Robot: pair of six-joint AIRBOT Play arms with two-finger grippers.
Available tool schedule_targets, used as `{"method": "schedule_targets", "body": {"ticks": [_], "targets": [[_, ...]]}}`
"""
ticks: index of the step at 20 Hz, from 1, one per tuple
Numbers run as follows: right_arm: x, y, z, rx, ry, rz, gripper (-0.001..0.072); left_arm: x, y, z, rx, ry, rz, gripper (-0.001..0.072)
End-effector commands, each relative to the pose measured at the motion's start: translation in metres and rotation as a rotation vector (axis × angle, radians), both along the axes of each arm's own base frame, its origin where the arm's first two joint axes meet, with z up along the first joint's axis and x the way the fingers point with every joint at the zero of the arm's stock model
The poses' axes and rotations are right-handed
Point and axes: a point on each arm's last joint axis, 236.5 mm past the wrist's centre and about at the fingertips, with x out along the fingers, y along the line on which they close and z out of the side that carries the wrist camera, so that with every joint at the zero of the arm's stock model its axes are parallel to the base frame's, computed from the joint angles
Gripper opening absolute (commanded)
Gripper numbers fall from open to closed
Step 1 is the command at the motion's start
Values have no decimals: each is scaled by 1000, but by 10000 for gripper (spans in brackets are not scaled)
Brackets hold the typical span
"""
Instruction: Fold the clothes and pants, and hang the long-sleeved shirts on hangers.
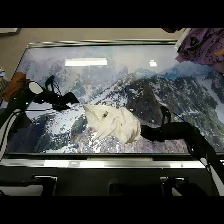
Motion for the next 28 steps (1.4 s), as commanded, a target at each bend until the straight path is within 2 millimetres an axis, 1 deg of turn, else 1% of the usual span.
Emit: {"method": "schedule_targets", "body": {"ticks": [1,5,7,9,10,11,12,13,14,15,16,17,18,19,20,21,22,23,24,25,26,27,28], "targets": [[-8,-6,6,-11,16,10,31,7,-30,-19,-83,2,-12,670],[-15,-5,6,-7,39,26,31,19,-54,-27,-143,-34,-3,670],[-16,-4,7,-6,41,29,31,19,-63,-36,-167,-13,10,669],[-16,-4,8,-5,37,29,31,15,-69,-48,-164,11,0,660],[-16,-4,8,-5,34,29,31,13,-72,-52,-164,22,-6,580],[-16,-5,10,-6,29,30,31,12,-74,-52,-169,25,-6,357],[-16,-5,11,-8,23,30,30,13,-76,-48,-181,23,-3,10],[-15,-7,12,-21,11,35,30,16,-75,-39,-195,8,-11,18],[-11,-12,16,-48,-13,45,30,22,-73,-22,-205,-23,-29,17],[-4,-18,25,-80,-48,51,29,31,-68,0,-209,-71,-39,16],[11,-26,41,-122,-102,52,29,43,-58,30,-201,-147,-47,14],[28,-33,63,-159,-170,57,29,55,-44,67,-164,-241,-56,13],[48,-39,94,-196,-259,60,29,65,-29,105,-113,-343,-64,13],[66,-44,128,-226,-347,58,29,71,-15,148,-58,-447,-70,13],[82,-49,169,-254,-444,52,29,72,1,197,2,-555,-72,13],[93,-53,211,-279,-537,43,29,66,14,245,54,-653,-62,13],[98,-58,249,-301,-617,33,29,56,27,287,89,-730,-35,14],[99,-63,285,-323,-682,22,29,42,37,325,112,-798,-2,14],[96,-68,320,-343,-741,3,29,23,45,362,125,-866,28,15],[89,-73,352,-359,-794,-5,30,4,51,392,137,-930,50,15],[80,-75,381,-368,-844,-10,30,-19,54,419,151,-995,57,15],[69,-77,403,-373,-883,-16,30,-42,59,441,173,-1050,65,15],[54,-80,426,-377,-925,-24,30,-64,64,458,196,-1090,76,15]]}}
